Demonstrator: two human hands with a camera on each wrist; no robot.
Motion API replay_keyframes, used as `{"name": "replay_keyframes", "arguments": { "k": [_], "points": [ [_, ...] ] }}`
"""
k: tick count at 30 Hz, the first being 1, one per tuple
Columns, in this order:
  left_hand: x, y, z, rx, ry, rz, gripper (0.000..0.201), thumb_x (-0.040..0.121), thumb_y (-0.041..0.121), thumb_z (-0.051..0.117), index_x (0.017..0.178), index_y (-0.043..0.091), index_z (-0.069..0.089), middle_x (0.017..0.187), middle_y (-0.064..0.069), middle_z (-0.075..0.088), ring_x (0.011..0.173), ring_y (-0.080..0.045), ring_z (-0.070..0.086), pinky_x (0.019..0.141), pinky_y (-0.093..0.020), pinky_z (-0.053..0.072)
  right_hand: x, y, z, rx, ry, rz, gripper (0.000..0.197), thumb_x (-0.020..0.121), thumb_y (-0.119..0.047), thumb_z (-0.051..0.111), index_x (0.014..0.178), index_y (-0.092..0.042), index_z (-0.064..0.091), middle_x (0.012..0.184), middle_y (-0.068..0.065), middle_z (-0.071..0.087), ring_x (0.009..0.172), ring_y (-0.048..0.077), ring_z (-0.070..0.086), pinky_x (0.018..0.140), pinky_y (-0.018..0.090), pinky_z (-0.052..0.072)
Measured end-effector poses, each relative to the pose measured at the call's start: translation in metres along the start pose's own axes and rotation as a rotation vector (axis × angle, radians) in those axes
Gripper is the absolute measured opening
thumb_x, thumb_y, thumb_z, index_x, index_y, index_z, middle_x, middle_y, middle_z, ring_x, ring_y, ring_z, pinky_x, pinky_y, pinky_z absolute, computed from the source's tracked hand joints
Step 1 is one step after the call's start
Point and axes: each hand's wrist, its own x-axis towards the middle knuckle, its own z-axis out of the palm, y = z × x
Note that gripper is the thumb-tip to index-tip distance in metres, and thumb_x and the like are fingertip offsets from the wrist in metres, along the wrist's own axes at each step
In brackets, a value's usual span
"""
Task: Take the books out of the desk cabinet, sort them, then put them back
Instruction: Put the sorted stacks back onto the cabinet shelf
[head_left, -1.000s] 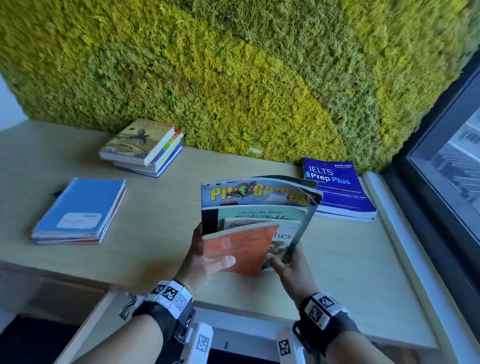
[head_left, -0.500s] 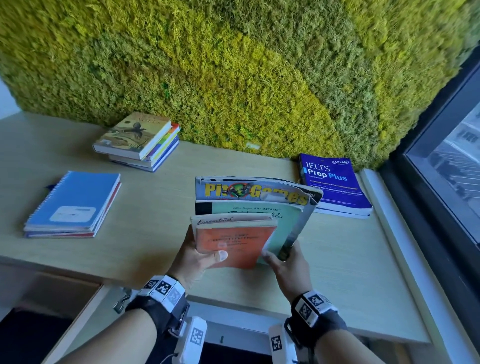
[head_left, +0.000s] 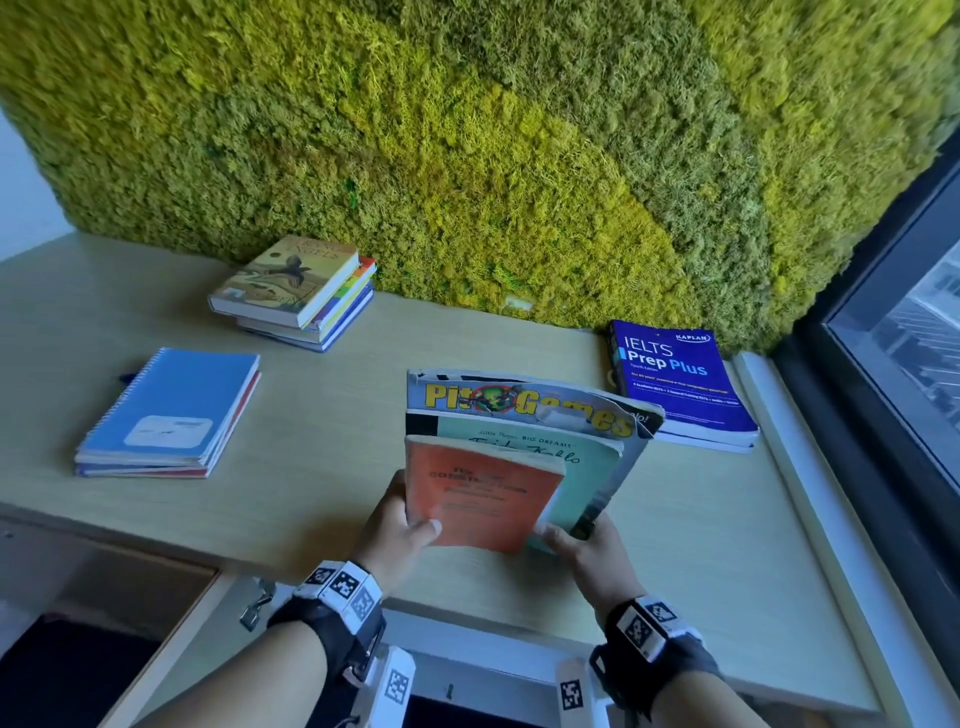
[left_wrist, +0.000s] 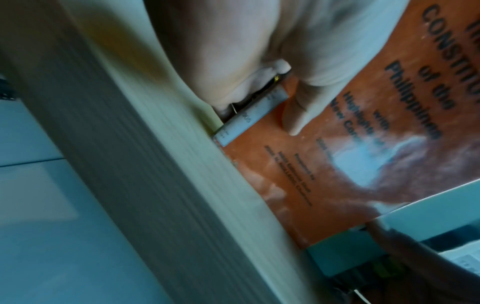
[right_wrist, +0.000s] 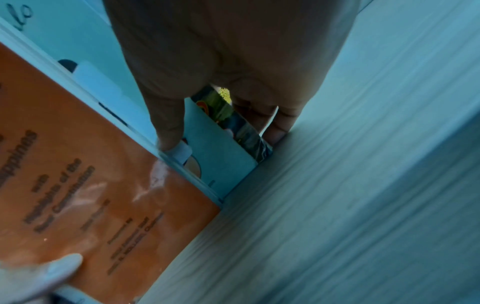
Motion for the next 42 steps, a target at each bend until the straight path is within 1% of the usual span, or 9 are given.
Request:
{"name": "replay_keyframes", "arguments": {
  "k": [3, 8, 15, 19, 24, 28, 34, 39, 42],
  "points": [
    [-0.002, -0.010, -0.004, 0.022, 0.008, -0.039, 0.035, 0.075, 0.039, 0.065, 0.110, 0.034, 0.058, 0.097, 0.007, 0.074, 0.092, -0.019, 0.071, 0.088, -0.046, 0.059, -0.007, -0.013, 0.000, 0.081, -0.103, 0.047, 0.013, 0.091, -0.002, 0.071, 0.100, -0.011, 0.074, 0.087, -0.004, 0.079, 0.077, 0.009, 0.069, 0.067, 0.022, 0.051],
    [-0.032, -0.003, -0.017, 0.124, -0.010, -0.021, 0.026, 0.091, 0.032, 0.061, 0.116, 0.032, 0.056, 0.109, 0.010, 0.070, 0.105, -0.012, 0.067, 0.092, -0.040, 0.056, -0.041, -0.017, 0.007, 0.096, -0.151, 0.080, 0.004, 0.090, -0.007, 0.074, 0.090, -0.006, 0.078, 0.086, 0.013, 0.076, 0.071, 0.026, 0.063, 0.054, 0.029, 0.046],
    [-0.145, -0.077, -0.083, 0.181, -0.153, -0.140, 0.032, 0.085, 0.039, 0.062, 0.117, 0.033, 0.058, 0.109, 0.012, 0.072, 0.102, -0.004, 0.066, 0.094, -0.036, 0.054, -0.143, 0.024, 0.065, -0.104, -0.451, 0.271, 0.035, 0.087, -0.033, 0.080, 0.103, -0.002, 0.073, 0.099, 0.023, 0.076, 0.078, 0.030, 0.063, 0.066, 0.037, 0.051],
    [-0.214, -0.150, -0.096, 0.210, -0.181, -0.302, 0.053, 0.071, 0.053, 0.062, 0.117, 0.026, 0.060, 0.111, 0.010, 0.069, 0.106, -0.009, 0.064, 0.100, -0.039, 0.051, -0.200, 0.069, 0.105, -0.217, -0.557, 0.394, 0.022, 0.096, -0.024, 0.071, 0.109, -0.007, 0.071, 0.096, 0.007, 0.078, 0.075, 0.013, 0.068, 0.065, 0.024, 0.050],
    [-0.255, -0.207, -0.092, 0.173, -0.220, -0.478, 0.044, 0.075, 0.047, 0.067, 0.106, 0.017, 0.060, 0.107, 0.003, 0.069, 0.101, -0.016, 0.065, 0.093, -0.037, 0.051, -0.226, 0.117, 0.125, -0.241, -0.576, 0.527, 0.015, 0.098, -0.016, 0.064, 0.109, -0.006, 0.069, 0.097, 0.007, 0.079, 0.083, 0.019, 0.075, 0.066, 0.028, 0.057],
    [-0.223, -0.230, -0.071, 0.167, -0.239, -0.527, 0.037, 0.080, 0.041, 0.067, 0.086, 0.010, 0.047, 0.084, -0.001, 0.055, 0.073, -0.017, 0.048, 0.067, -0.032, 0.039, -0.196, 0.155, 0.129, -0.249, -0.519, 0.559, 0.027, 0.091, -0.020, 0.067, 0.108, 0.000, 0.070, 0.097, 0.020, 0.077, 0.074, 0.032, 0.066, 0.068, 0.041, 0.051],
    [-0.107, -0.282, 0.006, 0.123, -0.267, -0.488, 0.029, 0.086, 0.030, 0.068, 0.101, 0.008, 0.058, 0.086, -0.004, 0.062, 0.066, -0.020, 0.054, 0.055, -0.028, 0.042, -0.106, 0.209, 0.107, -0.328, -0.352, 0.425, 0.012, 0.095, -0.006, 0.065, 0.102, -0.005, 0.075, 0.101, 0.013, 0.080, 0.092, 0.031, 0.076, 0.087, 0.049, 0.058],
    [-0.015, -0.297, 0.088, 0.181, -0.319, -0.336, 0.032, 0.082, 0.031, 0.071, 0.101, 0.007, 0.061, 0.096, -0.011, 0.066, 0.082, -0.028, 0.062, 0.067, -0.029, 0.049, -0.054, 0.243, 0.070, -0.229, -0.145, 0.400, 0.012, 0.096, 0.002, 0.060, 0.097, 0.001, 0.071, 0.070, 0.000, 0.078, 0.059, 0.011, 0.074, 0.050, 0.015, 0.053],
    [0.028, -0.305, 0.119, 0.281, -0.339, -0.274, 0.024, 0.076, 0.031, 0.071, 0.077, 0.011, 0.059, 0.077, -0.012, 0.066, 0.068, -0.027, 0.059, 0.050, -0.024, 0.039, -0.021, 0.274, 0.050, -0.166, -0.111, 0.390, 0.015, 0.096, 0.001, 0.059, 0.103, 0.003, 0.072, 0.087, 0.009, 0.080, 0.071, 0.015, 0.078, 0.058, 0.018, 0.058]
  ]
}}
